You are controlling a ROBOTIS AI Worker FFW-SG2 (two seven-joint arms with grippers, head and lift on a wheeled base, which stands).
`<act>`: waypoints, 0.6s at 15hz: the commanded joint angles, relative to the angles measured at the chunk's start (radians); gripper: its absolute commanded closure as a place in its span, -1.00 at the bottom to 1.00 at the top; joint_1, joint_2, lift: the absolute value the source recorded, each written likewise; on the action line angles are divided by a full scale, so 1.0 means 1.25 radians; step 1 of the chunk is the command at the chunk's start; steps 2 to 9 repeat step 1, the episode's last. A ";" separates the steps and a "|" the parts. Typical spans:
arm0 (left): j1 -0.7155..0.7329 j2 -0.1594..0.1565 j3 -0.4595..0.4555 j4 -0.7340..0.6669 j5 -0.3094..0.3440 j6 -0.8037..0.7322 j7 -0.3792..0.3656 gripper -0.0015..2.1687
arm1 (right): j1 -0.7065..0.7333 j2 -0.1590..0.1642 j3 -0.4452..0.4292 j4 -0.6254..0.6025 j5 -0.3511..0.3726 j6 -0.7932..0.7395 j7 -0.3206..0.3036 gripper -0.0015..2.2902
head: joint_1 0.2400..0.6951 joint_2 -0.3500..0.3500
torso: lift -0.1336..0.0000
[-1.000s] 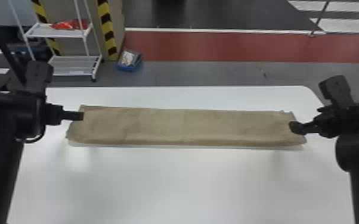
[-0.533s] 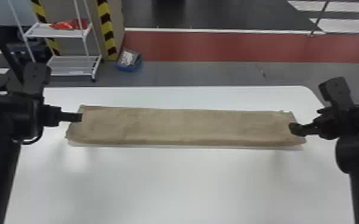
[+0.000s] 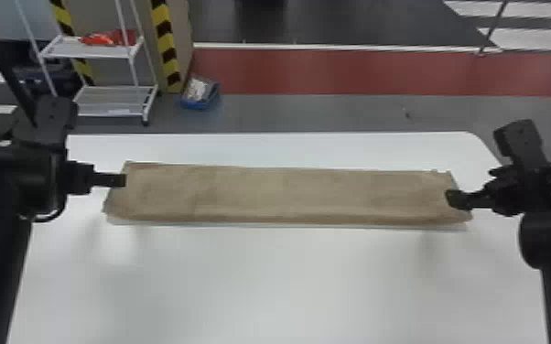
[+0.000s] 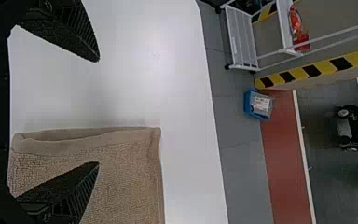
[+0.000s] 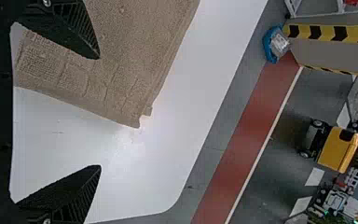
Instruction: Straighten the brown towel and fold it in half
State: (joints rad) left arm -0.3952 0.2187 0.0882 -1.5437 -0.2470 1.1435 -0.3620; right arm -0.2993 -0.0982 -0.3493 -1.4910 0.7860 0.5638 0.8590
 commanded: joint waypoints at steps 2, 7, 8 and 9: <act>0.003 -0.001 0.001 -0.003 0.000 0.005 0.000 -0.92 | 0.000 0.000 0.000 0.000 0.000 0.000 0.000 -0.97 | 1.00 -0.07 | -0.84; 0.003 -0.001 0.001 -0.003 0.000 0.005 0.000 -0.92 | 0.000 0.000 0.000 0.000 0.000 0.000 0.000 -0.97 | 1.00 -0.07 | -0.84; 0.003 -0.001 0.001 -0.003 0.000 0.005 0.000 -0.92 | 0.000 0.000 0.000 0.000 0.000 0.000 0.000 -0.97 | 1.00 -0.07 | -0.84; 0.003 -0.001 0.001 -0.003 0.000 0.005 0.000 -0.92 | 0.000 0.000 0.000 0.000 0.000 0.000 0.000 -0.97 | 1.00 -0.07 | -0.84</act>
